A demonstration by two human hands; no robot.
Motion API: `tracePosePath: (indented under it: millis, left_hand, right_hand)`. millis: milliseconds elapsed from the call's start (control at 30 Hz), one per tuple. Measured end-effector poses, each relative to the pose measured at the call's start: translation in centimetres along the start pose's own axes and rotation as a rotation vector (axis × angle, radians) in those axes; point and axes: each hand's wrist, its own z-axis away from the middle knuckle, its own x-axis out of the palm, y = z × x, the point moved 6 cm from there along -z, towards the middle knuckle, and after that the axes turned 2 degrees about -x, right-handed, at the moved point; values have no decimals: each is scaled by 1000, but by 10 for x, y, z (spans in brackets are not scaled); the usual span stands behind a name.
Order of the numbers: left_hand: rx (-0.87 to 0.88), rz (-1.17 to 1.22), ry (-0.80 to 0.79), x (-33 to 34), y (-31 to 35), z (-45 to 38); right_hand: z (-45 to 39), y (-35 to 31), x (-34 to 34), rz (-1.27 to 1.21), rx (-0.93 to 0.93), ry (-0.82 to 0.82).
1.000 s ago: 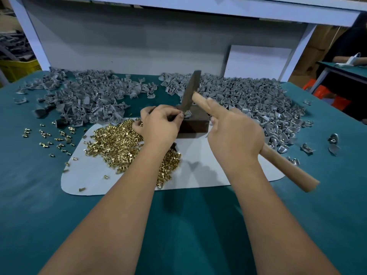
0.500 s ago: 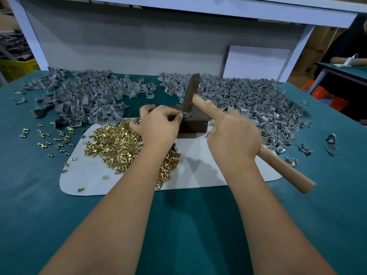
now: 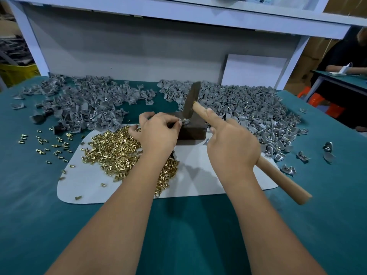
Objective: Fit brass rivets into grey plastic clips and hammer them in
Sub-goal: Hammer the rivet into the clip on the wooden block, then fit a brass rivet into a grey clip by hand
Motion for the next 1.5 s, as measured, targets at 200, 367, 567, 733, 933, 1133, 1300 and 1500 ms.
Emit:
tracePosePath:
  millis: [200,367,567,733,933,1133,1300,1500]
  left_hand:
    - [19,-44,5,-1,1,0]
    - [6,15,1,-1,1,1]
    - [-16,53,-46,-3,1,1]
    - [-77,124,-175,-1,2,1]
    - [-105,175,-206,-2,4,3]
    - [-95,175,-207,-3,5,5]
    - [-60,101,-197,-1,5,4]
    - [-52,104,-185,1,5,3]
  right_hand:
    - [2,-6,2,13,-41,-7]
    - [0,-2,1,41,-35,10]
    - [1,2,-3,-44,-14,98]
    - [-2,24,2,-72,91,108]
    - [-6,54,22,-12,271,-25]
    - [-4,65,35,-8,322,-182]
    - [-3,62,32,64,277,-184]
    - [-25,0,48,-691,178,-187]
